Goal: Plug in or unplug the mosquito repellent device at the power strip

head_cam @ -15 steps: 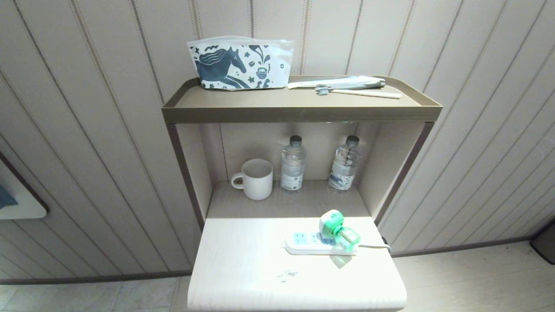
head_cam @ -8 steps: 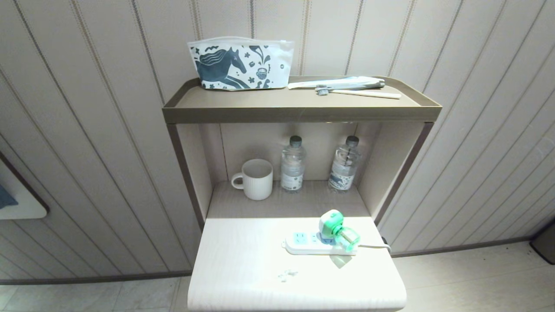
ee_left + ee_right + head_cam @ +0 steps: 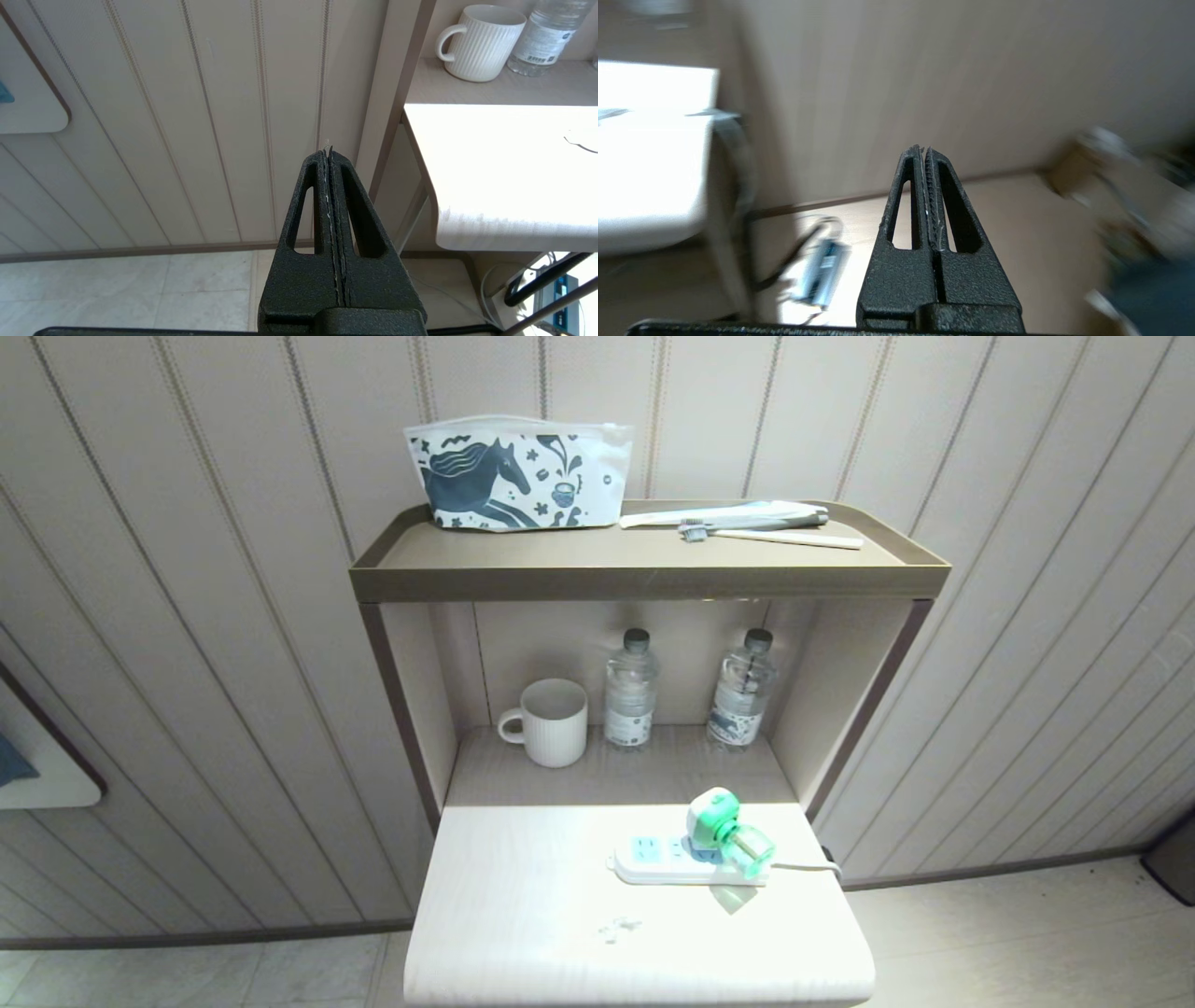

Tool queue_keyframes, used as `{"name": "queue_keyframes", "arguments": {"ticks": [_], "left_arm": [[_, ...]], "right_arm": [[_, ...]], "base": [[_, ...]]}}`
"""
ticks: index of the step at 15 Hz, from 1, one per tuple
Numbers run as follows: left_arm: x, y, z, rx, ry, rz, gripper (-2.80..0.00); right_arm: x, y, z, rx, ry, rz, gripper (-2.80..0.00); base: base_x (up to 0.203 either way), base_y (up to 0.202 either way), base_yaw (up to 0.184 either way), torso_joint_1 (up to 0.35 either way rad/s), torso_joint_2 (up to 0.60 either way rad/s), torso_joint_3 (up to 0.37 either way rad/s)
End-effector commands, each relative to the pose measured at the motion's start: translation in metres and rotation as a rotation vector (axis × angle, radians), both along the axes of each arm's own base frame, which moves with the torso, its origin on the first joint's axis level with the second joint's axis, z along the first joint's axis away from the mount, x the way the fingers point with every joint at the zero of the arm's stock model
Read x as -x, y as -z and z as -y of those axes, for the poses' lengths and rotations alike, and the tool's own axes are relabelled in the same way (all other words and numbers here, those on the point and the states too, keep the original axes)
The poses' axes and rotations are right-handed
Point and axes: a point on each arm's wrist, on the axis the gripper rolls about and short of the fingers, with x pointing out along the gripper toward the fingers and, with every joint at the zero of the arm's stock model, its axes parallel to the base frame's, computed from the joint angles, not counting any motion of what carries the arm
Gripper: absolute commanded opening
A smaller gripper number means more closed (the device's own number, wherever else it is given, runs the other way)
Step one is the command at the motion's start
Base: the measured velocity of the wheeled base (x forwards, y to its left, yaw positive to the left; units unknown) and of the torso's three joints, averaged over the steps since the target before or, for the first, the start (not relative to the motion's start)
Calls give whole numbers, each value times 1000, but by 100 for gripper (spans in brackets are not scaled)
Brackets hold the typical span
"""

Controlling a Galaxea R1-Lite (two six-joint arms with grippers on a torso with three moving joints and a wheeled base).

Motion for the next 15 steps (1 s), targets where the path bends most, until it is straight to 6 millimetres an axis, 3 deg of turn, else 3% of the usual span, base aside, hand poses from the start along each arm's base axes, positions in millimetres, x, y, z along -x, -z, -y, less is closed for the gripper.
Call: {"name": "queue_keyframes", "arguments": {"ticks": [1, 7, 15], "left_arm": [[0, 0, 0, -1, 0, -1, -280], [0, 0, 0, 0, -1, -1, -280], [0, 0, 0, -1, 0, -1, -280]], "right_arm": [[2, 6, -5, -11, -220, 7, -280], [0, 17, -6, -90, -293, -53, -280], [0, 17, -6, -201, -269, -32, -280]], "base": [[0, 0, 0, 0, 0, 0], [0, 0, 0, 0, 0, 0], [0, 0, 0, 0, 0, 0]]}}
